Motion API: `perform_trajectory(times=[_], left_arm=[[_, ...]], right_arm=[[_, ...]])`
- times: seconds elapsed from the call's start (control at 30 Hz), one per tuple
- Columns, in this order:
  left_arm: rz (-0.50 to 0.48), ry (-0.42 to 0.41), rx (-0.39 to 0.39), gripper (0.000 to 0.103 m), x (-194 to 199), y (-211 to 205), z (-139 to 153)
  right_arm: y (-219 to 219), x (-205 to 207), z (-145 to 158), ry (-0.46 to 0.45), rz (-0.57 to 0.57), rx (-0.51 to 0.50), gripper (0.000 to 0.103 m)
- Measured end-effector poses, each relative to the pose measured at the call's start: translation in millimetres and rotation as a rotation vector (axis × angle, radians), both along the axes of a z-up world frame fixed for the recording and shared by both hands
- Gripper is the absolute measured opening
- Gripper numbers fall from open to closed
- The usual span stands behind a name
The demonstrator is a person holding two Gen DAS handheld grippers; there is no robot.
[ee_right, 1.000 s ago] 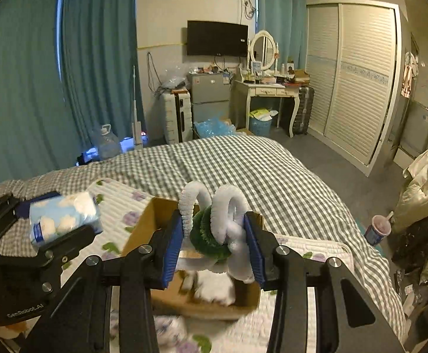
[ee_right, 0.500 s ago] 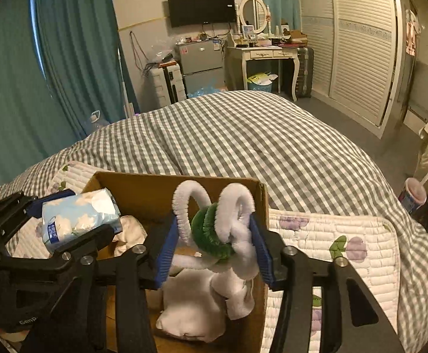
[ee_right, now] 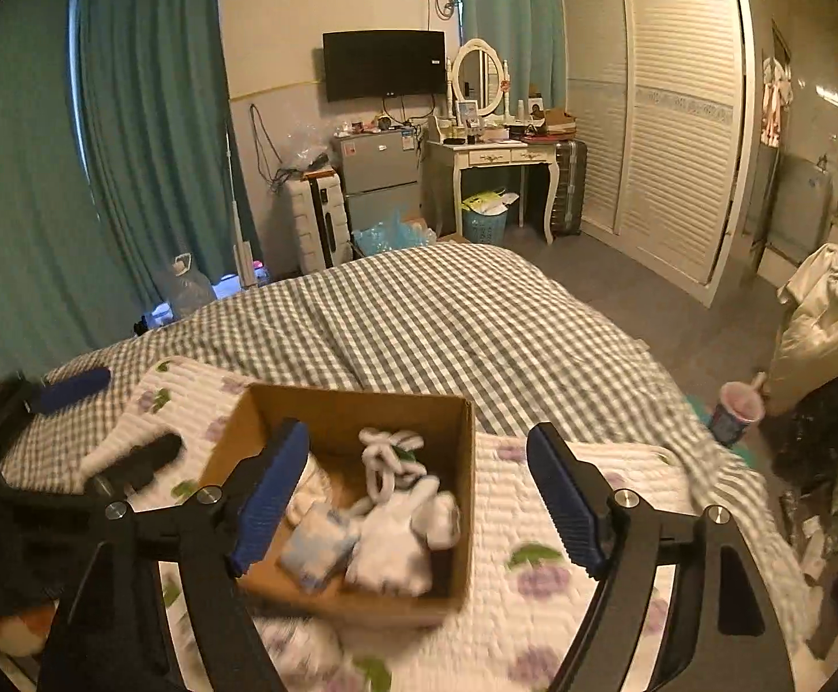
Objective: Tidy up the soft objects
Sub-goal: 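Carry both items over the box and release them inside, then grasp the floral tissue pack with the left tool while the right grasps the white cloth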
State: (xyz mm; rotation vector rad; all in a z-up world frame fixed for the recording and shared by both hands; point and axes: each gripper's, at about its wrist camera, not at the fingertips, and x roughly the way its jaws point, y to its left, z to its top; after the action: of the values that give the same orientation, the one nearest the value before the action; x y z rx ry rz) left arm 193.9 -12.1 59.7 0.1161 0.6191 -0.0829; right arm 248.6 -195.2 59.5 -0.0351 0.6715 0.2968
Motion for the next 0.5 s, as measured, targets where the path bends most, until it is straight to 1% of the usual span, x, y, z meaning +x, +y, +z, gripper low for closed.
perform_trajectory(times=[0.07,0.13,0.17,0.2,0.27,0.33,0.4,0.47,0.5], left_arm=[[0.007,-0.046,-0.006,0.081,-26.0,5.8,23.9],[0.014,-0.09,-0.014,0.093,-52.6,14.1,44.5],[0.018,-0.111,-0.02,0.096,-64.3,18.2,52.5],[0.02,-0.138,-0.029,0.096,-79.7,23.2,60.5],[0.019,-0.153,-0.036,0.096,-100.7,28.9,68.6],[0.015,-0.155,-0.043,0.097,-115.0,33.9,70.0],[0.01,-0.159,-0.052,0.097,-128.5,38.7,65.5],[0.014,-0.158,-0.062,0.097,-138.0,42.5,55.6],[0.015,-0.148,-0.06,0.097,-140.2,45.5,46.2]], right_arm=[[-1.6,-25.9,20.5,-0.016,0.006,-0.022,0.08],[-3.2,-56.6,41.4,-0.041,0.009,-0.037,0.085],[-4.0,-68.4,48.1,-0.048,0.009,-0.037,0.088],[-6.0,-80.5,54.3,-0.055,0.008,-0.036,0.09],[-8.4,-105.7,63.6,-0.066,0.002,-0.036,0.094],[-9.0,-129.1,66.7,-0.076,0.009,-0.022,0.096],[-9.1,-144.5,64.1,-0.081,0.007,-0.014,0.102],[-9.1,-158.4,53.1,-0.077,0.016,-0.006,0.103],[-6.6,-163.5,44.3,-0.069,0.023,-0.003,0.103]])
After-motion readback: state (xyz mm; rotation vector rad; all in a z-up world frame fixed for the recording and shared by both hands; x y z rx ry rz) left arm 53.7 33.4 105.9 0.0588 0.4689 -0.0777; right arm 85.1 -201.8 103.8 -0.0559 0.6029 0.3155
